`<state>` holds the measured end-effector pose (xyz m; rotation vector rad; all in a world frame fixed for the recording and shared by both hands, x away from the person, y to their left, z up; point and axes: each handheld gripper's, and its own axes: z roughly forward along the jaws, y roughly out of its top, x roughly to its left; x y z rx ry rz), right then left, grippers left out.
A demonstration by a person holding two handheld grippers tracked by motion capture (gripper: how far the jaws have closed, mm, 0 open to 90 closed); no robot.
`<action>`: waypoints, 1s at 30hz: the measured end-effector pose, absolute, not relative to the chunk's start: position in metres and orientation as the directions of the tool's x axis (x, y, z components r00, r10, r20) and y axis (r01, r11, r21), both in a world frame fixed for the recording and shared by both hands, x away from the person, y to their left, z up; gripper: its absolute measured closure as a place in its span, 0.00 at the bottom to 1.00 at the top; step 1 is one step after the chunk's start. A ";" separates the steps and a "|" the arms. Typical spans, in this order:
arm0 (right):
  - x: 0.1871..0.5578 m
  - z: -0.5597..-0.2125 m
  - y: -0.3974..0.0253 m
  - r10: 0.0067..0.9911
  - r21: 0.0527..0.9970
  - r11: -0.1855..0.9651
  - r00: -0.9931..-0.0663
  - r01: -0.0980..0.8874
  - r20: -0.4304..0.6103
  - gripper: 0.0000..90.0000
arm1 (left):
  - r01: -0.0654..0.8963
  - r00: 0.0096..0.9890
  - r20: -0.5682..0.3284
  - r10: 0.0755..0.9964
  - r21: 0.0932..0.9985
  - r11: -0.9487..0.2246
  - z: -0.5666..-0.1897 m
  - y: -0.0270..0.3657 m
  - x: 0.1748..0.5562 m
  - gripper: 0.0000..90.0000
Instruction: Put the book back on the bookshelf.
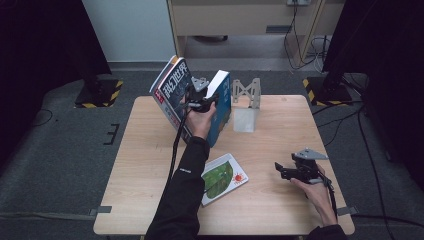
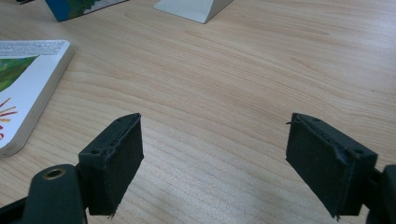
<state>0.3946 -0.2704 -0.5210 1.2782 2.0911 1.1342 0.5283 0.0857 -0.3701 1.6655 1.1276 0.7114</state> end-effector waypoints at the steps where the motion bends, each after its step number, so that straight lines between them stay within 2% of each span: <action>1: 0.395 -0.521 -0.271 0.877 0.821 0.238 -0.478 0.518 0.048 0.21 | 0.350 0.398 -0.048 0.916 0.931 -0.103 -0.370 0.085 0.529 0.67; 7: 0.395 -0.521 -0.271 0.878 0.821 0.237 -0.476 0.520 0.048 0.21 | 0.345 0.356 -0.076 0.931 0.937 -0.055 -0.368 0.084 0.537 0.67; 15: 0.395 -0.522 -0.271 0.876 0.819 0.241 -0.481 0.521 0.048 0.21 | 0.321 0.324 -0.052 0.945 0.945 -0.058 -0.363 0.069 0.551 0.67; 26: 0.395 -0.523 -0.271 0.876 0.822 0.242 -0.481 0.516 0.044 0.21 | 0.342 0.253 -0.071 0.965 0.939 -0.020 -0.372 0.079 0.555 0.67; 30: 0.395 -0.523 -0.271 0.874 0.817 0.245 -0.483 0.521 0.046 0.21 | 0.335 0.229 -0.050 0.972 0.942 -0.031 -0.372 0.081 0.557 0.66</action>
